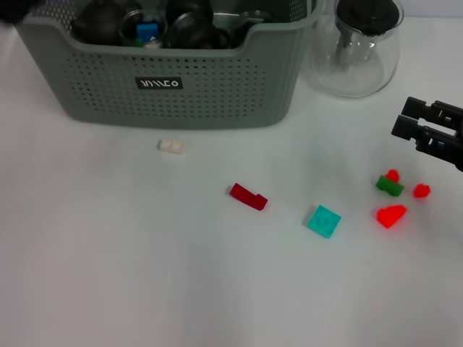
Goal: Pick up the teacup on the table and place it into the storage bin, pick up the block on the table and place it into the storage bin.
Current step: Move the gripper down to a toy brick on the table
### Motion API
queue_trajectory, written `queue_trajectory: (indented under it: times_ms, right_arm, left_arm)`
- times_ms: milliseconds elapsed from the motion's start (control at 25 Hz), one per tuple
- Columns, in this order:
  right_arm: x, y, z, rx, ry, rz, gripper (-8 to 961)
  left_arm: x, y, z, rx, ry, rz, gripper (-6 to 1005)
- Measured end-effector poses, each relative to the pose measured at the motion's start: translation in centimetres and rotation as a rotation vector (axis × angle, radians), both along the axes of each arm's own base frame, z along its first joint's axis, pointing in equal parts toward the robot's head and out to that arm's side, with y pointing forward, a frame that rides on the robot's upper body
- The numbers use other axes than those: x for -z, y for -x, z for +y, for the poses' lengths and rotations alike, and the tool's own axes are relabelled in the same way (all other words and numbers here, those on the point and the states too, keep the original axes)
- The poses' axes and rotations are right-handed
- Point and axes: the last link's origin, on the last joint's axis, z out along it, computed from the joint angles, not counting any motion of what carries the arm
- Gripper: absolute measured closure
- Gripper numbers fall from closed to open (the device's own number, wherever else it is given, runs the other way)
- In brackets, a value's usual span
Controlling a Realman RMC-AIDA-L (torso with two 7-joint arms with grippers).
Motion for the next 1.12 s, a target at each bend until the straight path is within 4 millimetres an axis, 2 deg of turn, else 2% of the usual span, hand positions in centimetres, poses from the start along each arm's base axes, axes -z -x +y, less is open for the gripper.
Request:
queue_trajectory:
  times_ms: [40,160,240,400,640,880,1120]
  right_arm:
    - [0.0,0.0,0.0,0.003,0.002,0.001,338]
    - [-0.2,-0.2,0.0,0.013,0.008,0.003,337]
    - [-0.2,-0.2,0.0,0.021,0.012,0.005,337]
    - [-0.4,-0.2,0.0,0.031,0.02,0.01,336]
    - [-0.4,-0.2,0.1,0.038,0.026,0.014,336]
    - [-0.4,-0.2,0.1,0.039,0.026,0.014,338]
    - [-0.4,-0.2,0.1,0.041,0.027,0.015,338]
  left_arm:
    - [0.2,1.0,-0.7,0.011,-0.025,-0.014,191]
    - [3.0,3.9,-2.9,0.024,-0.074,0.06,218]
    - [6.0,5.5,-4.0,0.009,-0.044,0.148,235]
    - [10.6,7.0,-4.9,-0.029,0.038,0.218,248]
    - [15.1,8.6,-2.7,-0.189,0.115,0.327,251]
    - [17.1,9.0,-0.3,-0.274,0.131,0.424,252]
    - [18.0,8.6,0.8,-0.267,0.12,0.473,251]
